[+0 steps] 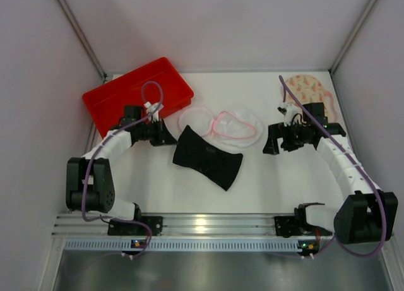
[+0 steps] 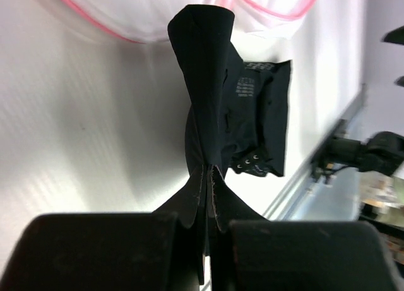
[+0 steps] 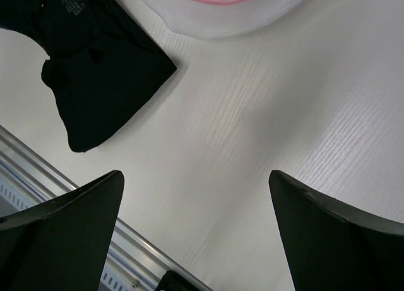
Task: Place the bra in the laundry bag and zip it closed
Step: Adjust the bra at the center of the board.
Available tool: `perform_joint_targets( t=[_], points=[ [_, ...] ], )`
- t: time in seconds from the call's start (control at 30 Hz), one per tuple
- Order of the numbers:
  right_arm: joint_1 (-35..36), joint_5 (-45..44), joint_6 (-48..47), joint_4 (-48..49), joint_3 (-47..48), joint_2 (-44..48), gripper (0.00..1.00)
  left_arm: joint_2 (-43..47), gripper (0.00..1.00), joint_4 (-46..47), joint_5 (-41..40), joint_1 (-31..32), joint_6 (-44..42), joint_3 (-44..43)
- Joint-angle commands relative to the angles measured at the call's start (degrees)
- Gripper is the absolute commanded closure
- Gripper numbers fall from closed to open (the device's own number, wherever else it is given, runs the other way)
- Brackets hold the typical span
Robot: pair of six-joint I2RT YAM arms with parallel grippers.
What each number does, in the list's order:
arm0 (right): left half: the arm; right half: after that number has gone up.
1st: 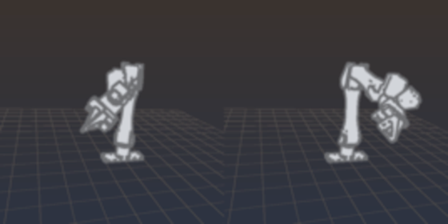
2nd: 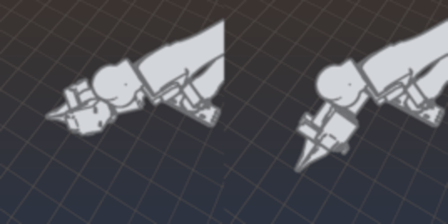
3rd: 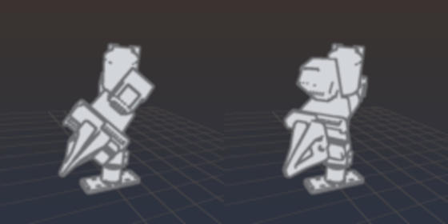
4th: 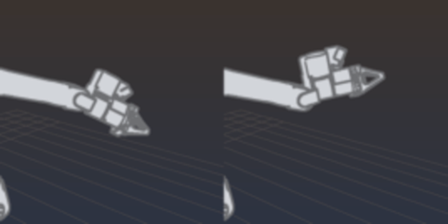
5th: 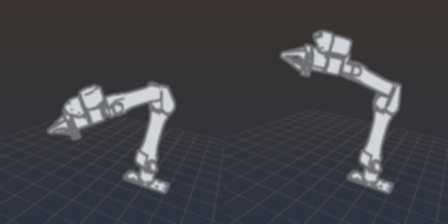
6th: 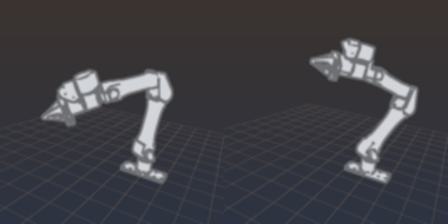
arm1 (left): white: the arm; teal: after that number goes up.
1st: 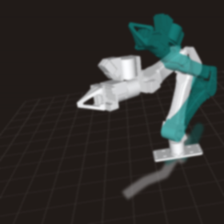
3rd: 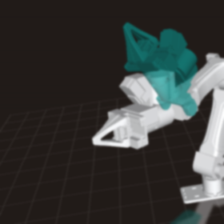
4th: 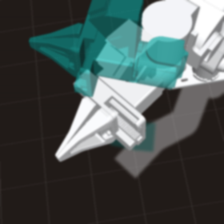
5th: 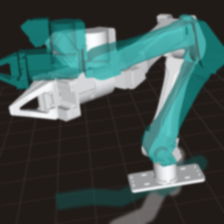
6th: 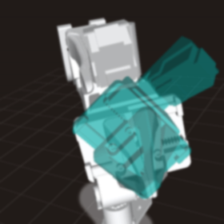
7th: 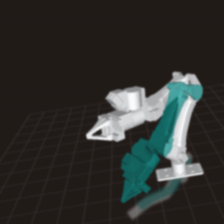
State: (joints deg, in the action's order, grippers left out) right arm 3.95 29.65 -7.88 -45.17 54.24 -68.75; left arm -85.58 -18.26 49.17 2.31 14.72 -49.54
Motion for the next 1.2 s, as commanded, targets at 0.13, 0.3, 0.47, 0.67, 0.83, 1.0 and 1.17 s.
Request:
perform_joint_targets(
  t=[0.13, 0.3, 0.47, 0.67, 0.83, 1.0, 1.17],
  points=[
    [-0.78, 1.11, -0.12, 2.89, -0.1, 0.99, 0.01, 7.53, 1.0, -8.28, -22.42, 13.93, -8.3, -6.88],
    [-0.69, 0.5, -0.29, 2.8, -0.27, 1.87, 0.0, 7.62, 1.0, -11.53, -36.66, 26.42, -10.06, -10.22],
    [-0.69, 0.5, -0.38, 2.8, -0.27, 1.69, 0.0, 6.05, 1.0, -13.55, -43.71, 33.72, -10.32, -13.65],
    [-0.69, 1.02, 0.32, 3.07, -0.27, 1.34, 0.01, 0.86, 1.0, -15.22, -48.55, 44.08, -9.45, -17.08],
    [-0.69, 0.32, 0.32, 3.16, -0.36, 1.78, 0.01, -5.81, 1.0, -16.54, -53.38, 49.45, -8.05, -21.03],
    [-0.87, -0.38, 0.5, 3.24, -0.45, 2.04, 0.01, -10.56, 1.0, -16.63, -52.33, 53.06, -6.81, -23.84],
    [-1.22, -0.56, 0.5, 2.98, -0.27, 2.3, 0.01, -14.96, 1.0, -16.54, -52.07, 56.49, -6.28, -26.05]
  ],
)
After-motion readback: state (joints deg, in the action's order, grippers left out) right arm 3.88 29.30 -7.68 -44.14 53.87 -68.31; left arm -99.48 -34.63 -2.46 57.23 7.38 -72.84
